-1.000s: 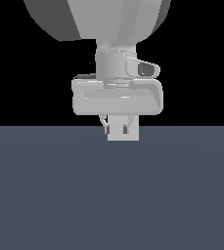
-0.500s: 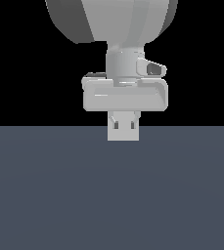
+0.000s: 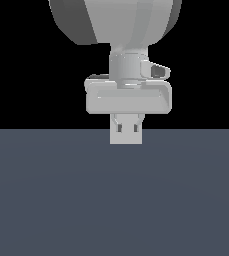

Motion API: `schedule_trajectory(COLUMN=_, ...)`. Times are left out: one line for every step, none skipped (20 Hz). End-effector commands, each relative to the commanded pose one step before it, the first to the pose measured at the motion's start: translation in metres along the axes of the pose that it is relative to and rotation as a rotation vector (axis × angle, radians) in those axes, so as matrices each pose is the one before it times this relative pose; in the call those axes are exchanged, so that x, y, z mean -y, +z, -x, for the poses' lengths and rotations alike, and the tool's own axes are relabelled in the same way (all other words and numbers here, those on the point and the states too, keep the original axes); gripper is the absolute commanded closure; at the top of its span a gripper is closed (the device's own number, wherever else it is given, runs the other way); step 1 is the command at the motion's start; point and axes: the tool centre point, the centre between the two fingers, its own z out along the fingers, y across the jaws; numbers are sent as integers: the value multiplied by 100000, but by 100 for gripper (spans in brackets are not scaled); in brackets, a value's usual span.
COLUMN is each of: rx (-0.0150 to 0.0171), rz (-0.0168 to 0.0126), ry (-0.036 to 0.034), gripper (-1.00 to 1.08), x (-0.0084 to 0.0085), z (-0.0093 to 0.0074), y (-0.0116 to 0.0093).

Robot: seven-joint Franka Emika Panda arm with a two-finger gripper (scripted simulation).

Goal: Plug the charger into the wall socket.

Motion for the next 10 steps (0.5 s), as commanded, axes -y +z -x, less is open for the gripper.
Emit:
schedule_trajectory(rx=-36, rz=0, ry=-17, gripper=108, x=10, z=-208, y=32)
schedule_trajectory(rx=0, rz=0, ry=0, gripper=108, x=1, z=-148, y=36)
schedule_trajectory(rx=0, rz=0, ry=0, gripper=108, x=0, z=-181, y=44)
schedule_trajectory(rx=0, rz=0, ry=0, gripper=108, x=0, z=-213, y=52)
schedule_trajectory(rx=0, rz=0, ry=0, gripper=108, x=0, z=-245, y=60)
schedule_trajectory(rx=0, rz=0, ry=0, gripper=108, x=0, z=-277, y=68)
schedule_trajectory(rx=0, rz=0, ry=0, gripper=108, x=-1, z=-308, y=75)
schedule_trajectory(rx=0, rz=0, ry=0, gripper=108, x=-1, z=-338, y=83)
schedule_trajectory(rx=0, rz=0, ry=0, gripper=108, x=-1, z=-367, y=90)
schedule_trajectory(rx=0, rz=0, ry=0, gripper=108, x=-1, z=-385, y=94)
